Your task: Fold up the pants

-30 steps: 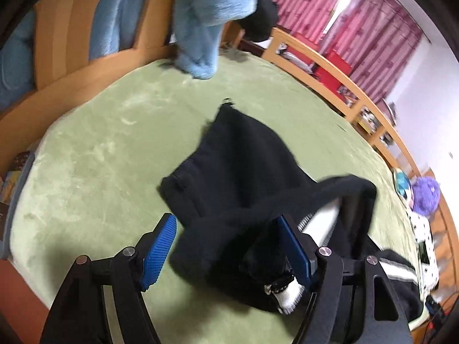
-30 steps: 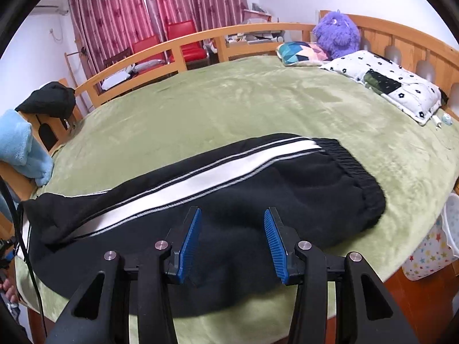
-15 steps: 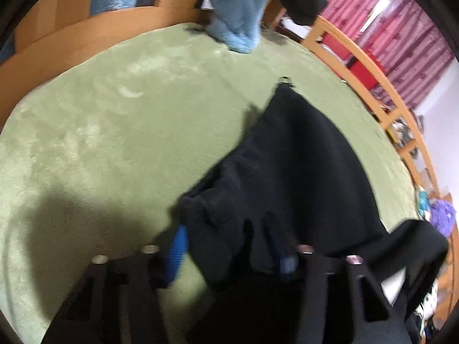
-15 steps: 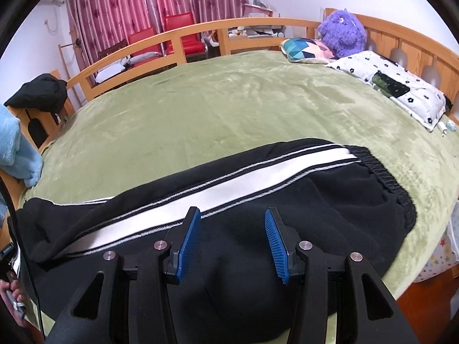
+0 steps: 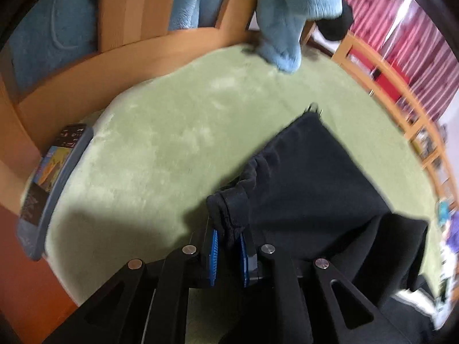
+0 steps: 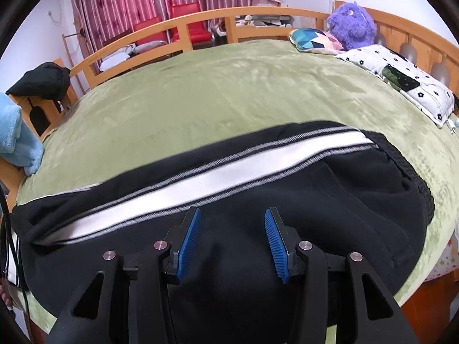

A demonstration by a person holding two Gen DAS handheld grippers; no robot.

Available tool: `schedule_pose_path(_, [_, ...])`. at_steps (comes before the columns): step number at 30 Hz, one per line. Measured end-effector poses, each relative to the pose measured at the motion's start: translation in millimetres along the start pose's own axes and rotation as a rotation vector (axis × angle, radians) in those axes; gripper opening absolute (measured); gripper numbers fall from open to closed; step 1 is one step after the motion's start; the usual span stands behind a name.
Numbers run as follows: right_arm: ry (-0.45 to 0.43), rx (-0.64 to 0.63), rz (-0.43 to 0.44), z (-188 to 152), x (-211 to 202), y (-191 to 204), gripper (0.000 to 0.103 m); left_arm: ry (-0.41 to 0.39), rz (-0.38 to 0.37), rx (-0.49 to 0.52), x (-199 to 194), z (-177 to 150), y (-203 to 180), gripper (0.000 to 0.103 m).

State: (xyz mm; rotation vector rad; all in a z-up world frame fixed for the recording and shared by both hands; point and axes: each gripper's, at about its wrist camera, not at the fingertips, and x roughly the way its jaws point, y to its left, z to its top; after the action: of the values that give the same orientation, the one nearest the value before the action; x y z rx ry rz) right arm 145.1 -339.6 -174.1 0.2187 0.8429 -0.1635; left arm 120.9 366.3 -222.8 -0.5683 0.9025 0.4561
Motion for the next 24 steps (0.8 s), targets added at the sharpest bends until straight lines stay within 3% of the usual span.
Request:
schedule_pose_path(3, [0.015, 0.029, 0.009, -1.2, -0.5, -12.1, 0.046, -0.002, 0.033, 0.023, -16.4, 2.1, -14.7, 0.026])
schedule_pose_path(7, [0.004, 0.025, -0.005, -3.9, -6.8, -27.4, 0.049, -0.091, -0.025, 0.090, -57.6, 2.7, -39.9, 0.059])
schedule_pose_path(8, [-0.001, 0.027, -0.007, -4.7, -7.7, -30.8, 0.049, -0.115, -0.030, 0.116, -67.1, 2.0, -47.8, 0.061])
schedule_pose_path(11, [-0.006, 0.041, 0.007, -4.6, -7.3, -47.0, 0.049, -0.134, -0.061, 0.169, -83.5, -1.1, -72.4, 0.063])
schedule_pose_path(13, [-0.023, 0.067, 0.013, -3.5, -10.3, -58.9, 0.047, -0.111, -0.106, 0.197, -85.9, -7.2, -87.7, 0.065])
schedule_pose_path(15, [-0.049, 0.091, 0.039, -1.7, -17.6, -69.4, 0.047, -0.092, -0.101, 0.221, -83.4, -15.1, -103.4, 0.065])
schedule_pose_path(18, [-0.096, 0.106, -0.010, 0.2, -33.6, -89.2, 0.048, -0.070, -0.116, 0.256, -77.7, -29.3, -126.0, 0.065])
schedule_pose_path(21, [-0.133, 0.146, -0.084, -2.3, -46.8, -119.2, 0.057, -0.052, -0.146, 0.286, -75.0, -42.3, -151.0, 0.065])
schedule_pose_path(22, [-0.125, 0.170, -0.096, -3.8, -46.6, -129.9, 0.065, -0.050, -0.153, 0.296, -73.9, -45.4, -159.9, 0.065])
schedule_pose_path(24, [-0.100, 0.240, -0.118, -9.1, -40.7, -153.8, 0.068, -0.046, -0.167, 0.314, -71.9, -49.8, -175.4, 0.065])
